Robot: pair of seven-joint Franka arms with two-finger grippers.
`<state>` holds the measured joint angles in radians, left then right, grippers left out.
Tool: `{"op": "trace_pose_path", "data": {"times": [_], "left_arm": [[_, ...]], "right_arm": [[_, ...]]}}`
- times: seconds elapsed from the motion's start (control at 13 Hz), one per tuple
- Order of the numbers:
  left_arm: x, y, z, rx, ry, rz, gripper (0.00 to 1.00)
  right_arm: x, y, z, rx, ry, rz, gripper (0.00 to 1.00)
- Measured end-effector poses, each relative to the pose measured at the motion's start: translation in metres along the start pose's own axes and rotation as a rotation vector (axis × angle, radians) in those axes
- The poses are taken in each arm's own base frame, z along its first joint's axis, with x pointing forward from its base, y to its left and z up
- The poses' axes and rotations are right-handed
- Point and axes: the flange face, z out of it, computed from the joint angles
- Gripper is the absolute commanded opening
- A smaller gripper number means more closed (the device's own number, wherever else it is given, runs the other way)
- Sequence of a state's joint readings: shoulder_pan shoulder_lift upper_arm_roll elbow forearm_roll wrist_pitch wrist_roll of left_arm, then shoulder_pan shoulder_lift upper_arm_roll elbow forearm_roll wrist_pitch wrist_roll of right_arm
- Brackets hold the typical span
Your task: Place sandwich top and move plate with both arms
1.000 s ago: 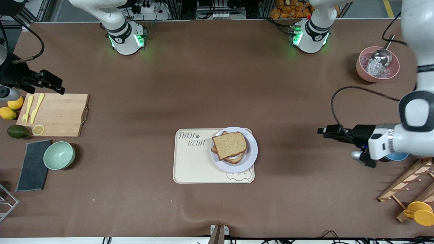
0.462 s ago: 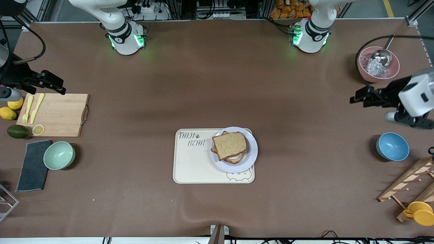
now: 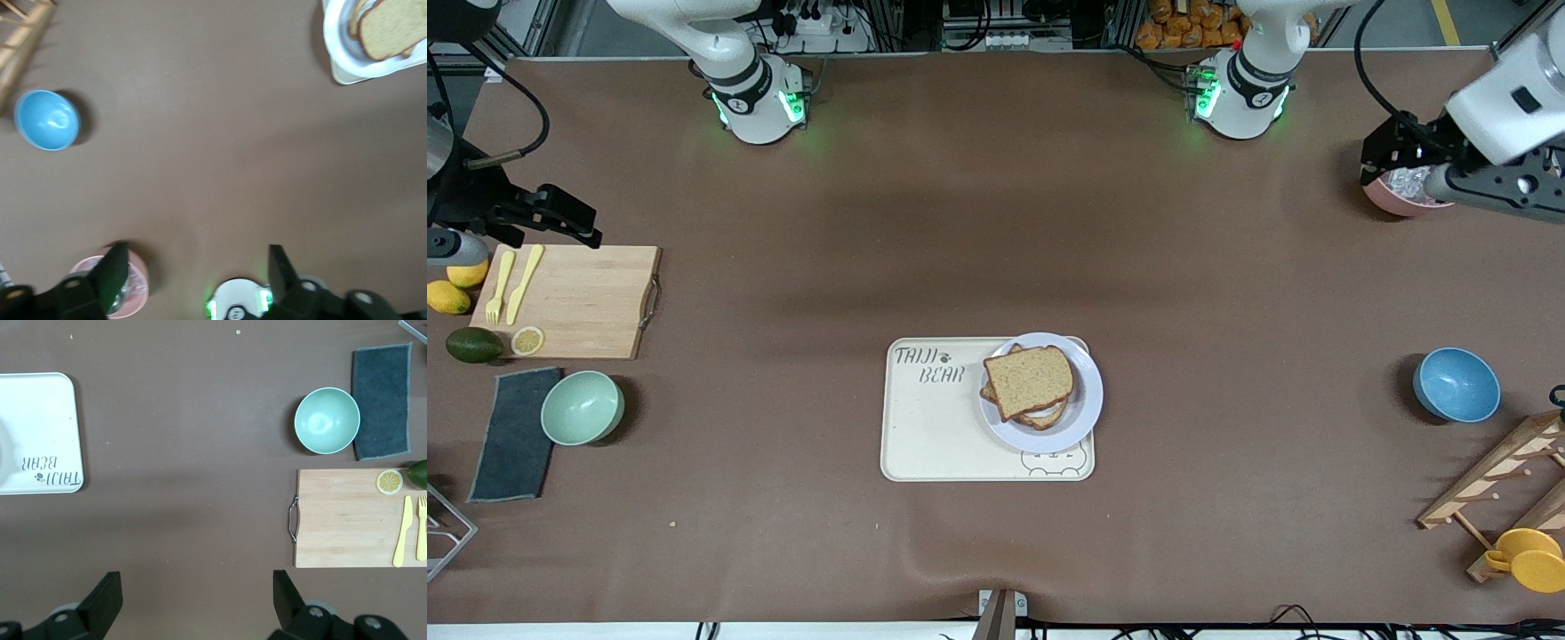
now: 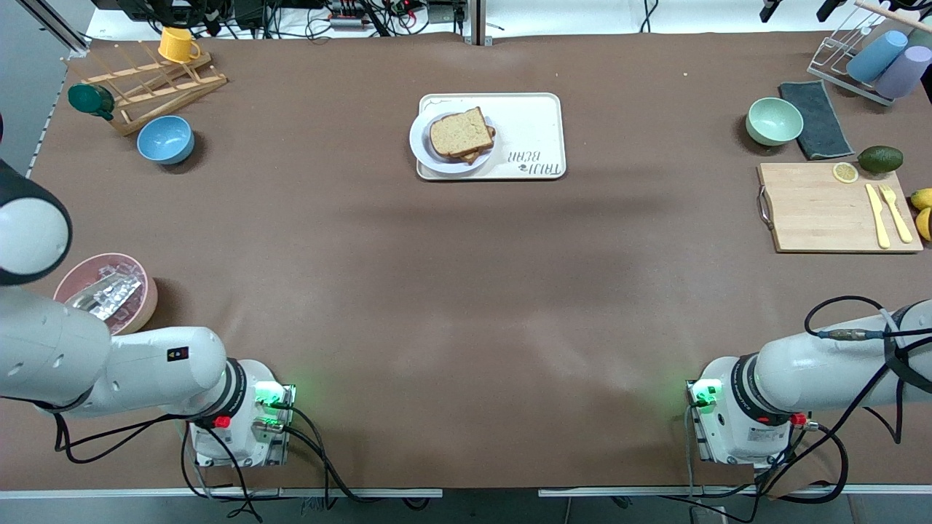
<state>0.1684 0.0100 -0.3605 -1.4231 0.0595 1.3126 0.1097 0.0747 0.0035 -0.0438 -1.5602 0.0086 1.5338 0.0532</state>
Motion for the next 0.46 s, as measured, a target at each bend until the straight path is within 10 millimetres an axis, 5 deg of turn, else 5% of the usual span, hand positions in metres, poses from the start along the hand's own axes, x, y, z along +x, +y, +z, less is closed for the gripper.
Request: {"op": "trace_pose_path", "data": {"times": [0.46], "left_arm": [[0.002, -0.025, 0.007, 0.040, -0.008, -0.044, 1.00]], "right_arm": [[0.000, 0.001, 0.000, 0.000, 0.000, 0.002, 1.00]]}}
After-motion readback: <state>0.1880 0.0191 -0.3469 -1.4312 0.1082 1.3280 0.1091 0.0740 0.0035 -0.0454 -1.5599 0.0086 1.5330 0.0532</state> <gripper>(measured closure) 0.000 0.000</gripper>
